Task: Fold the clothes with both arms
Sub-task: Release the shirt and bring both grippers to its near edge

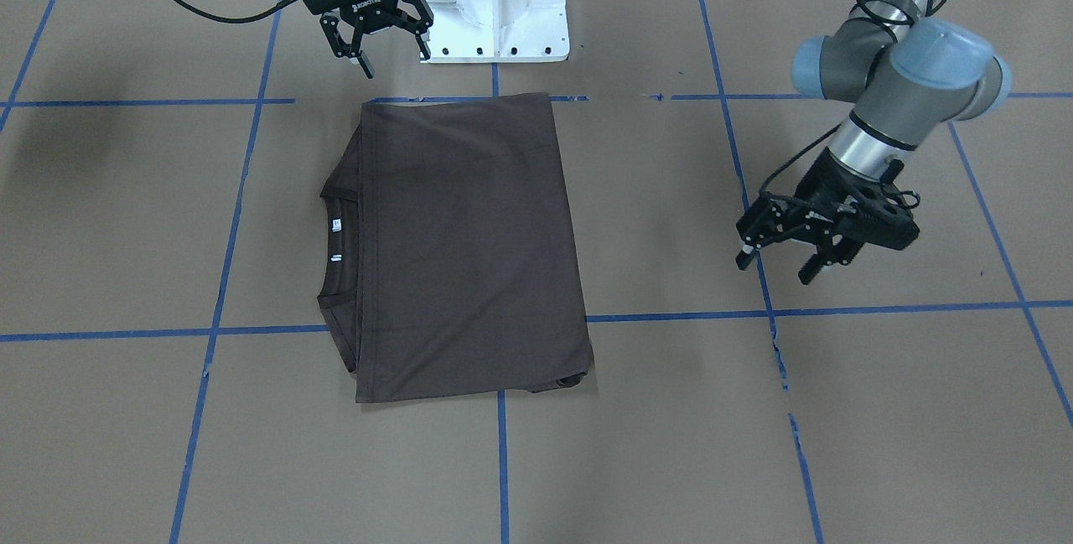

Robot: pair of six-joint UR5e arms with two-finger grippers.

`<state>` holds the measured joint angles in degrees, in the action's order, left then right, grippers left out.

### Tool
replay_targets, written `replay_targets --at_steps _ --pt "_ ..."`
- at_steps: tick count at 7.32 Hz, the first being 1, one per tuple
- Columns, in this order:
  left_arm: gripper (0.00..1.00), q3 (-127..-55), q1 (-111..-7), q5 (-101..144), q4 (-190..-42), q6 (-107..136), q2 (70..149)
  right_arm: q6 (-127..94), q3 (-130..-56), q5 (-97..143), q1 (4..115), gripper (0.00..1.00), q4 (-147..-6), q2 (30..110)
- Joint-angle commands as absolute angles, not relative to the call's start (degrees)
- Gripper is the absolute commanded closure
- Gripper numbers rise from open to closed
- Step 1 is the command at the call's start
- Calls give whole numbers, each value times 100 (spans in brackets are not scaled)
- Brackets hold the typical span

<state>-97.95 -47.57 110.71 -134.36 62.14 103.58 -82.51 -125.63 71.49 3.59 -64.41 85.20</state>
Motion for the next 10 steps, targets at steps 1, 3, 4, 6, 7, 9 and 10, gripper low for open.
replay_targets --at_steps 1,3,4,6,7,9,10 --pt "0 -11000 -3575 10349 -13421 7962 9740 -8934 -12525 7128 623 0 -6170 8605" --pt "5 -11223 -2370 9356 -13421 9539 9764 -9429 -12428 7172 965 1 -6231 8578" --pt "27 -11206 -2016 9186 -13421 10258 9782 -9509 -12349 7233 1184 3 -6318 8578" --pt "52 -11153 -1356 8659 -13264 11107 9965 -9870 -12068 7505 1484 6 -6328 8561" --pt "52 -11084 -1119 8596 -12697 11379 10315 -9879 -11954 7636 1555 7 -6346 8569" --pt "51 -10908 -809 8473 -12287 11531 10679 -9870 -11883 7646 1617 6 -6320 8543" --pt "50 -10838 -730 8473 -12287 11531 10687 -9879 -11892 7646 1617 6 -6302 8543"
